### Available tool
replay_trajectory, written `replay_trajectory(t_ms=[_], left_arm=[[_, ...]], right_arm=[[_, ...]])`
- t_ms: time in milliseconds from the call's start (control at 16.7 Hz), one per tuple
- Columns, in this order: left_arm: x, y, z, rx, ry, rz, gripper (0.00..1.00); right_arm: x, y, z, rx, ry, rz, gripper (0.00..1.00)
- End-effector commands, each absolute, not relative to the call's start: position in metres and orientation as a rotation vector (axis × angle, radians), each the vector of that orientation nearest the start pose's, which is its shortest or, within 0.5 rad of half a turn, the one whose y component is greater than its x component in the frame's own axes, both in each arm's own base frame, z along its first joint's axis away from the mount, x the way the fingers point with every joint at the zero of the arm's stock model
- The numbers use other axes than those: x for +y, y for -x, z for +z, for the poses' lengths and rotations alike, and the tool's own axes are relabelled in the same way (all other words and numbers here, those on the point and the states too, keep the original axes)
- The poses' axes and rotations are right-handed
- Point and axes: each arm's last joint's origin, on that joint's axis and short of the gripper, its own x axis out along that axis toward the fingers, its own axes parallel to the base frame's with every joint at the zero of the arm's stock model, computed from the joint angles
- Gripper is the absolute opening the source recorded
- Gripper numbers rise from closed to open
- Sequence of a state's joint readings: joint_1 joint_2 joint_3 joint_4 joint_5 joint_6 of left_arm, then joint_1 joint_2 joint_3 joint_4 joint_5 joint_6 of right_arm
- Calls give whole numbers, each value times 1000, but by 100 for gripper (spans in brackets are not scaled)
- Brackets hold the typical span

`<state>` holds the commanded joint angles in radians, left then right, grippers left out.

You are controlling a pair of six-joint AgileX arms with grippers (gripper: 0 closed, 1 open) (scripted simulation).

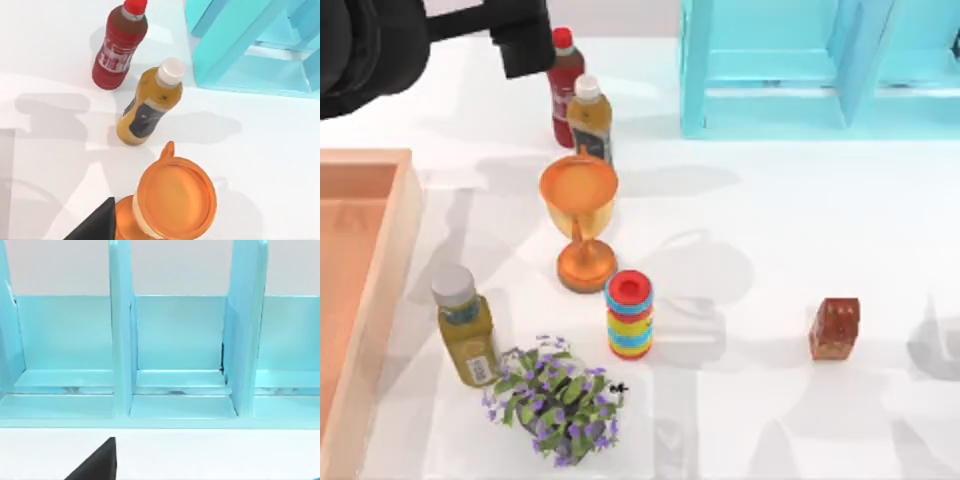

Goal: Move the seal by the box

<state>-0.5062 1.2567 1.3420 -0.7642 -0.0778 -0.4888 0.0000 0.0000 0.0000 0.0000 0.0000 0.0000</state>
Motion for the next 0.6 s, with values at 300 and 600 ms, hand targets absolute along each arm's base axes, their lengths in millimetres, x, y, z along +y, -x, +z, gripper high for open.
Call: replay_trajectory(t_ms=[300,600], left_arm=[[-240,-287,366,1026,243,-211,100],[-356,-291,308,1234,142,-133,100]], right_arm=[[-1,-106,160,0,0,0,100],[-1,-106,160,0,0,0,100]])
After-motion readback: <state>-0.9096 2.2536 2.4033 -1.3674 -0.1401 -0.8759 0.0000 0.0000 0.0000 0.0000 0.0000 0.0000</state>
